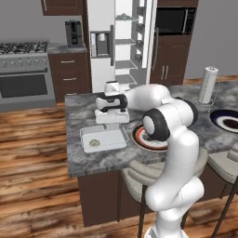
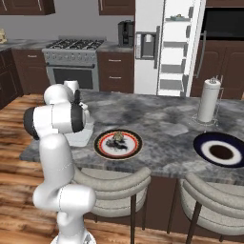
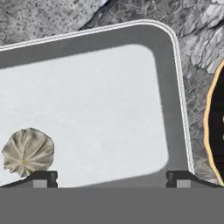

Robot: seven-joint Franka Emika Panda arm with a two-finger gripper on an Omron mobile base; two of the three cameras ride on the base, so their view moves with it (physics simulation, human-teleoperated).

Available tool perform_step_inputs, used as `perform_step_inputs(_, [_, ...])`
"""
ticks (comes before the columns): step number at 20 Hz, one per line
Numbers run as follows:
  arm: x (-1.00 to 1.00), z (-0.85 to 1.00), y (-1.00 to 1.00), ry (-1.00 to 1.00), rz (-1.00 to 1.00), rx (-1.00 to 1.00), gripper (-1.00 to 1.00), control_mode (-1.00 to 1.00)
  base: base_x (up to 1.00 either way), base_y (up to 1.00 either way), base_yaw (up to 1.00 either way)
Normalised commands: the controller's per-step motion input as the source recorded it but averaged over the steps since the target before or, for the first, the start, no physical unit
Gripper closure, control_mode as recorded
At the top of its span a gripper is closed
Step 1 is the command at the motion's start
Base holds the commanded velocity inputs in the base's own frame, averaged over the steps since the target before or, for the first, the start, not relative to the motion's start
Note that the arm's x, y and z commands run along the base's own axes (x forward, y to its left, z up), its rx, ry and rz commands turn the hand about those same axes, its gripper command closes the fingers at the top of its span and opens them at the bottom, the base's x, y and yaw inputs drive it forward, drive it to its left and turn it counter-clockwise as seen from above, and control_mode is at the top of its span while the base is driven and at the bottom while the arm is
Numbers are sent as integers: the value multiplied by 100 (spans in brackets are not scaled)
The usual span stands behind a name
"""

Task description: Place two dumplings into each of the tupperware containers and then place the containers in the fridge.

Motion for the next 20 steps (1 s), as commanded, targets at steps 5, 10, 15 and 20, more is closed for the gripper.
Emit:
perform_step_inputs(5, [6,-8,-100,0,-13,0,-100,-100,0,0,0])
perform_step_inputs(10, [16,-1,-100,0,-7,2,-100,-100,0,0,0])
perform_step_inputs(15, [24,-7,-100,1,0,4,-100,-100,0,0,0])
perform_step_inputs(20, [12,-12,-69,2,1,0,-100,-100,0,0,0])
